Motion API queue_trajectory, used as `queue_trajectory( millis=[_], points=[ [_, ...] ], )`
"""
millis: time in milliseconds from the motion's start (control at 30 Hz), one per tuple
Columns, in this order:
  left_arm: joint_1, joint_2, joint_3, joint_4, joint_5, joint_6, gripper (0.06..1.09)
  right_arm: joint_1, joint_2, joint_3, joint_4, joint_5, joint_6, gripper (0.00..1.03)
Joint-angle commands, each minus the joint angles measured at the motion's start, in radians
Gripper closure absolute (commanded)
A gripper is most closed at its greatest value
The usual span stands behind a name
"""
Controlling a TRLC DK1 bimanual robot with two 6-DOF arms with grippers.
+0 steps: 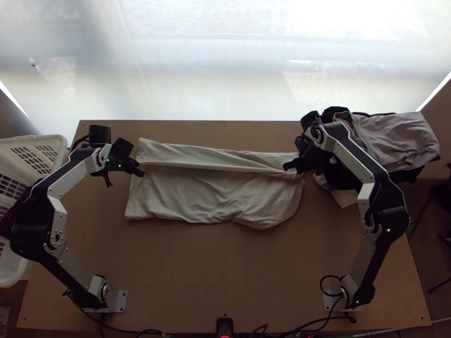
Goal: Fold the t-shirt
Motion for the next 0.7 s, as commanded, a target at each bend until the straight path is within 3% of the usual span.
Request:
queue_trajectory(
  millis=[0, 67, 133, 200, 367, 667],
  points=[
    [-0.006, 0.014, -0.018, 0.005, -0.001, 0.007, 0.71, 0.005, 0.03, -0.024, 0.012, 0.001, 0.011, 0.71],
    [-0.011, 0.006, -0.021, 0.008, 0.001, 0.007, 0.51, 0.003, 0.03, -0.026, 0.009, 0.001, 0.028, 0.65],
    [-0.012, 0.0, -0.017, 0.011, 0.001, -0.004, 0.07, 0.002, 0.027, -0.026, 0.008, 0.002, 0.027, 0.53],
    [-0.014, -0.007, -0.009, 0.011, 0.003, -0.013, 0.1, 0.002, 0.025, -0.024, 0.006, 0.002, 0.023, 0.34],
    [-0.012, -0.061, 0.011, 0.008, 0.003, -0.037, 0.1, 0.003, 0.012, -0.009, 0.008, 0.002, 0.031, 0.07],
    [0.017, -0.173, 0.114, -0.119, 0.029, -0.011, 0.1, 0.019, -0.09, 0.011, -0.029, 0.001, 0.033, 0.04]
  ],
)
